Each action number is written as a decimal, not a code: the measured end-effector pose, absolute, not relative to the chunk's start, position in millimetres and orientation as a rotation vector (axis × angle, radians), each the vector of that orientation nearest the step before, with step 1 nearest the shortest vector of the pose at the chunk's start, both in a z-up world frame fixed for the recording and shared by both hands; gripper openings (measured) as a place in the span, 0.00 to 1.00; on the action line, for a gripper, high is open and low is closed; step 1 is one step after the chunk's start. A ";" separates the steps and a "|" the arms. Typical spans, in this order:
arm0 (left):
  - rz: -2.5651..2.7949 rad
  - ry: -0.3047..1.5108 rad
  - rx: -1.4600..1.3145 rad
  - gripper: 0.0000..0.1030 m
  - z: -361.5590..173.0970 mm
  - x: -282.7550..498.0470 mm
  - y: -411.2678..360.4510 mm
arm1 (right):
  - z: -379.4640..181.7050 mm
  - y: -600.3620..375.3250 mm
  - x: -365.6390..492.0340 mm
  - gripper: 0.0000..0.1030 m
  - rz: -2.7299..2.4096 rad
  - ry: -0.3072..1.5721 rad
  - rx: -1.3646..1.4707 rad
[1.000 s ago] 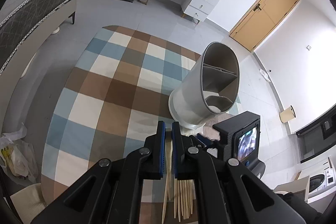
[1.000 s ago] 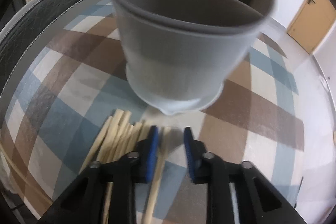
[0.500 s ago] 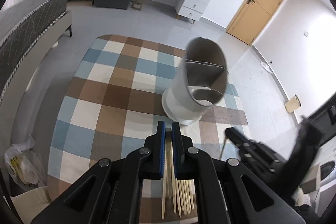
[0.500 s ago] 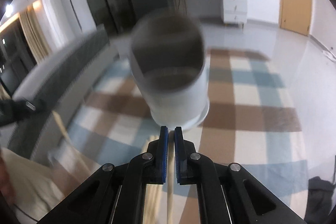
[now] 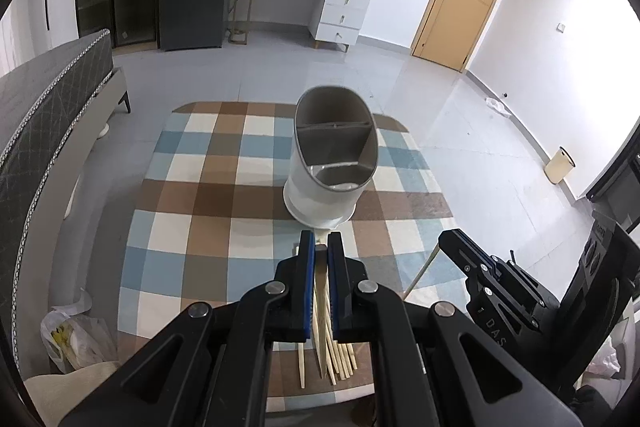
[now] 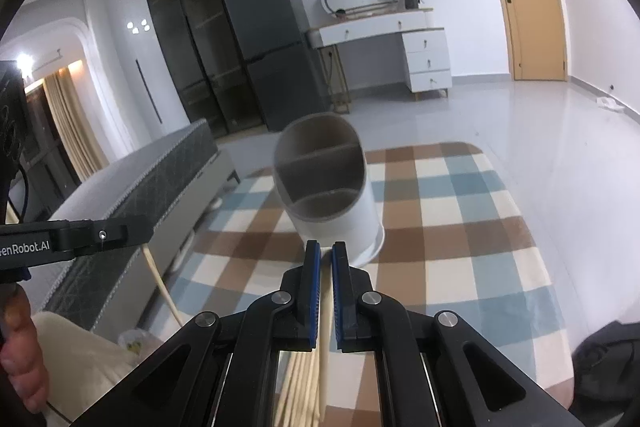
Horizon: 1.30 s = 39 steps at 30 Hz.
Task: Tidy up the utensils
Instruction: 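Lift both chopsticks over the caddy and open both grippers to drop them in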
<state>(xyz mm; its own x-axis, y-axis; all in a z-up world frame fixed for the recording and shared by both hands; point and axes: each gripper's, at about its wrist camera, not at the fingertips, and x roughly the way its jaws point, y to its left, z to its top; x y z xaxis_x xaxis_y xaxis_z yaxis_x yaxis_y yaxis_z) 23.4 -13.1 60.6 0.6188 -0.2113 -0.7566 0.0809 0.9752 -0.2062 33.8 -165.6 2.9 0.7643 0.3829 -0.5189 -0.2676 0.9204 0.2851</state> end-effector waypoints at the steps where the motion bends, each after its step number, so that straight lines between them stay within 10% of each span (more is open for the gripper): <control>1: -0.173 0.886 -0.162 0.02 64.6 24.3 -12.7 | 7.6 -167.1 31.1 0.05 0.357 0.595 0.205; 24: -0.181 0.580 -0.174 0.02 161.2 169.5 -4.5 | 156.9 -155.4 142.3 0.05 0.478 0.280 0.113; 39: -0.227 0.597 -0.175 0.02 101.1 213.6 8.2 | 110.1 -122.2 218.1 0.05 0.522 0.264 0.012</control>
<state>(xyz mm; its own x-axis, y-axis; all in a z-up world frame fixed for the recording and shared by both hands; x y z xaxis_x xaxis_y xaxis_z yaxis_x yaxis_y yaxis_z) 213.6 8.2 101.1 0.8037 -0.2608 -0.5348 0.1604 0.9605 -0.2274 218.1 -122.2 110.1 0.8339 0.4939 -0.2462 -0.4908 0.8677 0.0783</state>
